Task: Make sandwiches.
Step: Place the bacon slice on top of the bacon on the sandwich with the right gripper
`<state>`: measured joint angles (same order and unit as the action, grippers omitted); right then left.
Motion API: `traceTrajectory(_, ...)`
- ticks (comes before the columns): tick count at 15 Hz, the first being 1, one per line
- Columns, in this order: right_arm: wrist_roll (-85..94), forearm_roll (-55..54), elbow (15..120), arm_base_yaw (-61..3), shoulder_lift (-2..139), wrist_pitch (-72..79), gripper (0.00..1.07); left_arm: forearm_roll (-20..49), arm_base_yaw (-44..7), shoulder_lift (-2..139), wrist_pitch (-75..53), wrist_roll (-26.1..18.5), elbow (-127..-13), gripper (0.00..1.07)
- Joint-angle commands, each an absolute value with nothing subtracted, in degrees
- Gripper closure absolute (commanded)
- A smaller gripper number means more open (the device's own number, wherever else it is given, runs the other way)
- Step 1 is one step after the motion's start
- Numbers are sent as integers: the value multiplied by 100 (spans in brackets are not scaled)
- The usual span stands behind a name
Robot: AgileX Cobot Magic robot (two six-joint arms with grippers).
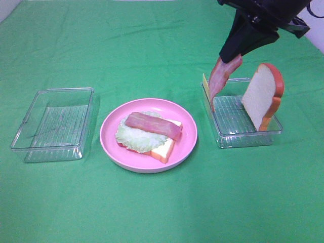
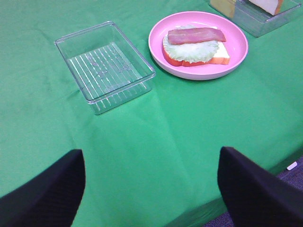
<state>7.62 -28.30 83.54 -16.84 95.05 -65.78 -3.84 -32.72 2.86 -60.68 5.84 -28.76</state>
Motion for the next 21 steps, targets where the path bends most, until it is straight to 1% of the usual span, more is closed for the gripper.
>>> traceTrajectory(1, 894, -3123, 8371, -2108, 9494, -6240, 107, -395, -3289, 258, -6010, 613, -2882, 32)
traceTrajectory(2, 859, -3140, 8371, -2521, 9551, -5741, 107, -395, -3289, 258, -6010, 613, -2882, 32)
traceTrajectory(4, 802, -3472, 8371, -2985, 9775, -5162, 107, -395, -3289, 258, -6010, 613, -2882, 32)
traceTrajectory(5, 802, -3587, 8371, -3083, 9843, -5048, 107, -395, -3289, 258, -6010, 613, -2882, 32)
traceTrajectory(8, 1106, -4486, 8371, -3421, 10525, -4377, 107, -395, -3289, 258, -6010, 613, -2882, 32)
traceTrajectory(10, 1770, -5586, 8371, -3409, 11155, -4206, 107, -395, -3289, 258, -6010, 613, -2882, 32)
traceTrajectory(11, 2000, -5781, 8371, -3409, 11379, -4137, 107, -395, -3289, 258, -6010, 613, -2882, 32)
traceTrajectory(12, 2074, -5781, 8371, -3409, 11579, -4045, 107, -395, -3289, 258, -6010, 613, -2882, 32)
traceTrajectory(14, 1954, -5329, 8371, -3272, 11814, -3988, 107, -395, -3289, 258, -6010, 613, -2882, 32)
traceTrajectory(18, 1020, -4108, 8371, -2882, 11849, -4085, 107, -395, -3289, 258, -6010, 613, -2882, 32)
traceTrajectory(21, 842, -3655, 8371, -2865, 11849, -4097, 107, -395, -3289, 258, -6010, 613, -2882, 32)
